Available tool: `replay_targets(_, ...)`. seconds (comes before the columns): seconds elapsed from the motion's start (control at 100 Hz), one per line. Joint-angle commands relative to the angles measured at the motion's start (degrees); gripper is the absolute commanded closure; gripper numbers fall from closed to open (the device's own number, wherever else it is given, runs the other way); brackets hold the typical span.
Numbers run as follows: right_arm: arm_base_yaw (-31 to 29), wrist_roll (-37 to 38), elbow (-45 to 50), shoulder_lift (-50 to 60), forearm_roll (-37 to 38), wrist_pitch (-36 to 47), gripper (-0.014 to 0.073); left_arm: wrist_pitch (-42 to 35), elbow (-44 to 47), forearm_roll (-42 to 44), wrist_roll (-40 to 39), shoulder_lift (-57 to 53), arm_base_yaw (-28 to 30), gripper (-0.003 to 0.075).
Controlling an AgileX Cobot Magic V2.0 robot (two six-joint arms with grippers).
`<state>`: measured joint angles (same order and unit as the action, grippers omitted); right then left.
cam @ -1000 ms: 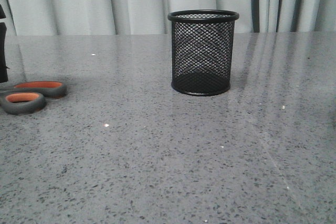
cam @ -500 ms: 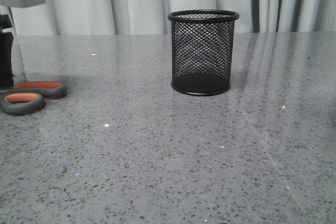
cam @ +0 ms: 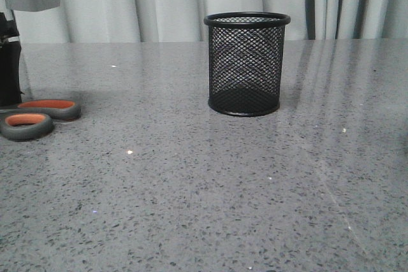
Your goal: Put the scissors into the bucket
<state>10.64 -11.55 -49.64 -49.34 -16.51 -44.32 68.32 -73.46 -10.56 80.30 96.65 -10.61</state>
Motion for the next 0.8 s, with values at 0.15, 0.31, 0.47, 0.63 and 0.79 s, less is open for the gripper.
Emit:
replay_targets(0.15, 0.0, -0.6, -2.0, 0.1, -0.7, 3.6, 0.0085, 0.9, -1.0, -1.8, 0.0, -1.0, -0.1, 0.0434)
replay_targets(0.31, 0.0, -0.6, -2.0, 0.1, -0.7, 3.6, 0.0085, 2.1, -1.0, -1.8, 0.0, -1.0, -0.1, 0.0629)
replay_targets(0.47, 0.0, -0.6, -2.0, 0.1, -0.7, 3.5, 0.0085, 3.6, -1.1, -1.8, 0.0, -1.2, -0.1, 0.0696)
replay_targets(0.63, 0.0, -0.6, -2.0, 0.1, -0.7, 3.5, 0.0085, 4.9, -3.6, -1.8, -0.3, -2.3, -0.1, 0.0698)
replay_targets(0.79, 0.0, -0.6, -2.0, 0.1, -0.7, 3.5, 0.0085, 4.9, -8.9, -4.5, -0.4, -4.4, -0.1, 0.0698)
